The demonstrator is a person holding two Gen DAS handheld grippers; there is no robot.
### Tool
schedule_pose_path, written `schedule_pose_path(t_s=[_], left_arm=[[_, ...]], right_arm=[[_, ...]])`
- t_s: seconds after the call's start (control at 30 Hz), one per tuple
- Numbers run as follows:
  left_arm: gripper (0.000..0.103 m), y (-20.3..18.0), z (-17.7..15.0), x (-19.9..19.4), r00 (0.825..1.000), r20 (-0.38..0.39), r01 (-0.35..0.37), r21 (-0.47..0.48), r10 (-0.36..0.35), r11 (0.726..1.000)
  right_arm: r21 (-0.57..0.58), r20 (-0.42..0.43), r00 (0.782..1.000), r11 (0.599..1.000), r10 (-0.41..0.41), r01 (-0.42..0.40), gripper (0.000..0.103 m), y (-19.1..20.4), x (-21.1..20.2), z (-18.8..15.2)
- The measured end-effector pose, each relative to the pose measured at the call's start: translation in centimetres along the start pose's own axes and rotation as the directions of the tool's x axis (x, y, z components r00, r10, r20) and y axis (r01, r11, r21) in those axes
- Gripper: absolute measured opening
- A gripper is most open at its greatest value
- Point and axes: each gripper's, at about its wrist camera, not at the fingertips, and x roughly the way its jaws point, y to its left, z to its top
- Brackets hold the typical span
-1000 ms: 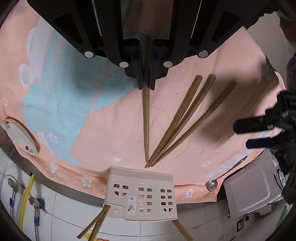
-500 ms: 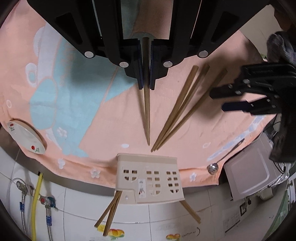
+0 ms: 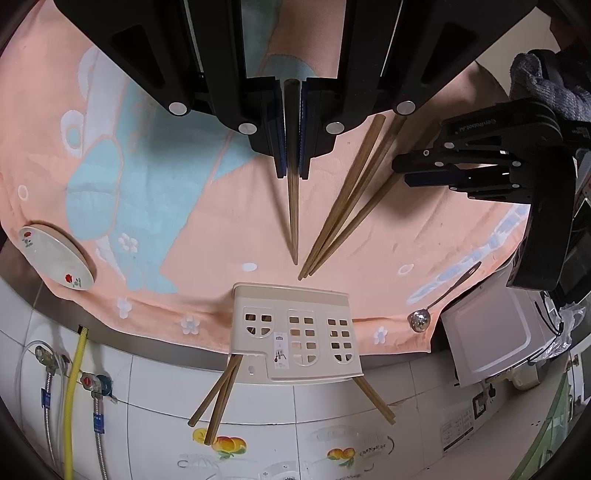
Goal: Organize utensils
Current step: 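Close the right gripper on a chopstick while the left gripper grasps another, then lift both chopsticks and lower them upright into the white holder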
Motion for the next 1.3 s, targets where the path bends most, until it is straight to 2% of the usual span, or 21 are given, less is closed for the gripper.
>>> schedule_pose_path(t_s=[0.17, 0.27, 0.47, 0.67, 0.87, 1.03, 1.3], left_arm=[[0.013, -0.7, 0.1, 0.2, 0.998, -0.003, -0.068, 0.054, 0.068, 0.996], [0.008, -0.5, 0.2, 0.0, 0.998, -0.008, -0.065, 0.058, 0.066, 0.996], [0.006, 0.5, 0.5, -1.0, 1.0, -0.01, -0.029, 0.046, 0.029, 0.999], [0.005, 1.8, 2.4, -4.7, 0.995, 0.096, 0.015, 0.021, -0.017, 1.0], [0.005, 2.1, 5.1, -8.4, 0.975, 0.218, 0.042, 0.043, -0.05, 0.998], [0.005, 2.0, 6.5, -9.9, 0.963, 0.263, 0.048, 0.068, -0.064, 0.997], [0.005, 2.1, 9.3, -11.0, 0.956, 0.288, 0.032, 0.106, -0.061, 0.994]], right_arm=[[-0.003, 0.006, 1.0, 1.0, 0.0, 0.0, 0.007, 0.2, -0.1, 0.2], [-0.006, 0.012, 1.0, 1.0, -0.001, 0.001, 0.007, 0.2, -0.3, 0.4], [-0.007, 0.032, 0.999, 1.0, -0.001, 0.002, 0.007, -0.1, -1.0, 1.1], [-0.033, 0.073, 0.997, 0.999, -0.005, 0.007, 0.007, 0.1, -2.0, 2.8], [-0.051, 0.126, 0.992, 0.999, 0.007, 0.0, 0.007, 0.2, -3.4, 5.6], [-0.065, 0.146, 0.989, 0.998, 0.029, -0.02, 0.007, 0.0, -4.0, 8.3], [-0.084, 0.157, 0.986, 0.996, 0.053, -0.04, 0.007, -0.8, -4.7, 13.0]])
